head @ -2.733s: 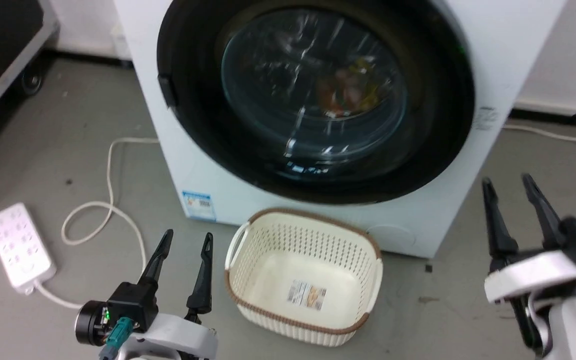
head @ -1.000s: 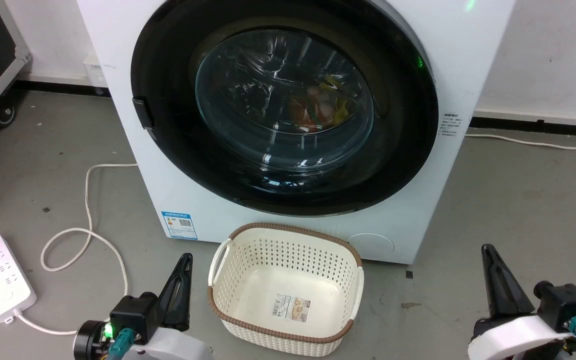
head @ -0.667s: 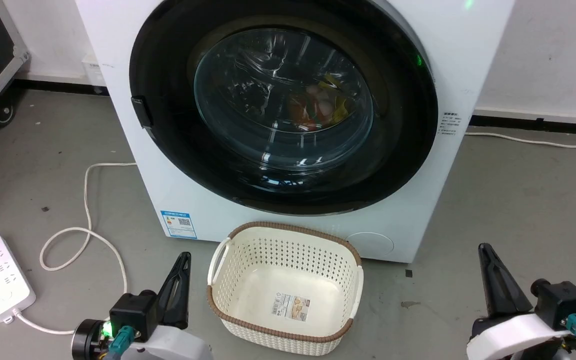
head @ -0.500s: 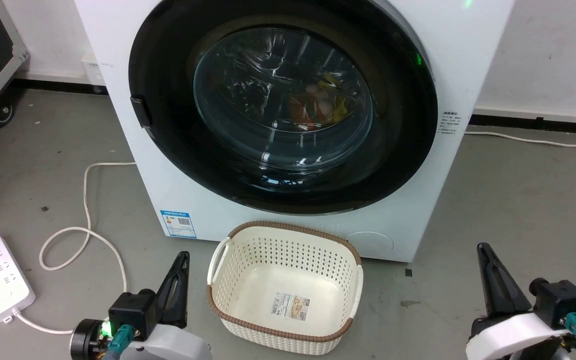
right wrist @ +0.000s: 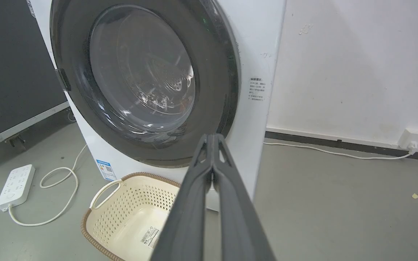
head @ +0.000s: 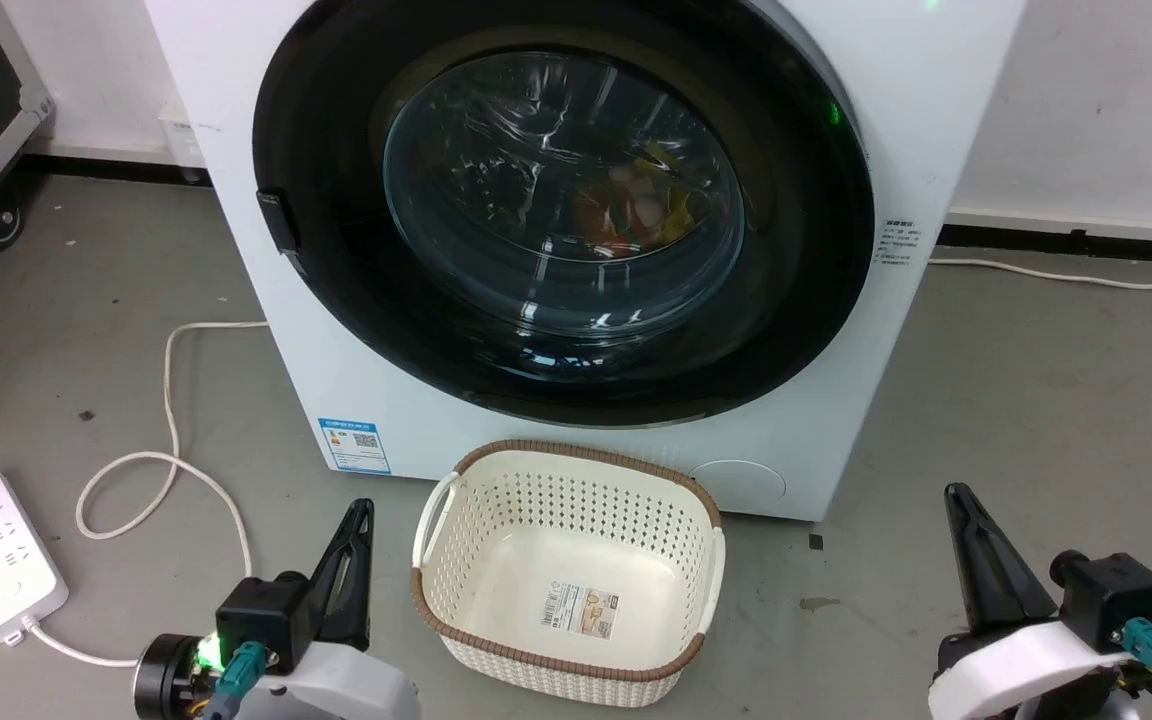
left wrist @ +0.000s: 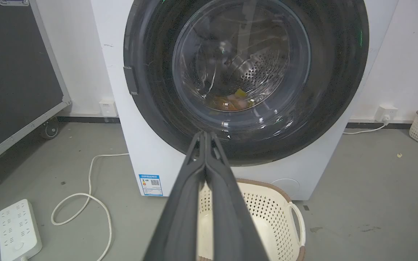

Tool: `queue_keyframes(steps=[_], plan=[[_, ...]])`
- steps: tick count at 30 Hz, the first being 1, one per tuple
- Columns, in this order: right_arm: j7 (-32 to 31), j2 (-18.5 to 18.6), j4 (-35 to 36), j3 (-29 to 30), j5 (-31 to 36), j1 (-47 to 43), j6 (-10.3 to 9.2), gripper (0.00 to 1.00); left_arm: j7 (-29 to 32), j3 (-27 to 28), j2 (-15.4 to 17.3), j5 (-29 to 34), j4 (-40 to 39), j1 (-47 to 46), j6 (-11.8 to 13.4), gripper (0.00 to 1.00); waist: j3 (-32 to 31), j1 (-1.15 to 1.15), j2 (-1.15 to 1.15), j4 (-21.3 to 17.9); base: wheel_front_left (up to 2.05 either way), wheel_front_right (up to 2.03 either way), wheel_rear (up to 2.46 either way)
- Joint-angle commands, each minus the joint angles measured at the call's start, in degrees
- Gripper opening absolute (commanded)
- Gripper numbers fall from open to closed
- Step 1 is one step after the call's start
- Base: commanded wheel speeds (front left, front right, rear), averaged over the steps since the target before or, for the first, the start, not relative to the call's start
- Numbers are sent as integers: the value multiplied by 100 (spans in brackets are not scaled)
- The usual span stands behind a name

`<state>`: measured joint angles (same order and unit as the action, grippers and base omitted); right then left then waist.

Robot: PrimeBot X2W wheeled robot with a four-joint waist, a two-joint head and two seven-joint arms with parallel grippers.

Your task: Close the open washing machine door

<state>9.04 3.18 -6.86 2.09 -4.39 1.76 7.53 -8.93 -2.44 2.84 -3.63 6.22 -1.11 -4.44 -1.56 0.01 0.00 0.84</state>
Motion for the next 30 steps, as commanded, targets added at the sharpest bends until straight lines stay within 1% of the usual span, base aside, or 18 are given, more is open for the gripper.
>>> queue_keyframes(steps=[1, 30], plan=[[-45, -13, 60, -13, 53, -70, -2, 0, 39, 29, 2, 28, -44, 46, 33, 0, 2, -1, 0, -1, 0, 0, 0], [-387, -20, 309, -91, 207, -112, -3, 0, 379, 115, 2, 161, -274, 72, 197, 0, 63, -1, 0, -34, 0, 0, 0]])
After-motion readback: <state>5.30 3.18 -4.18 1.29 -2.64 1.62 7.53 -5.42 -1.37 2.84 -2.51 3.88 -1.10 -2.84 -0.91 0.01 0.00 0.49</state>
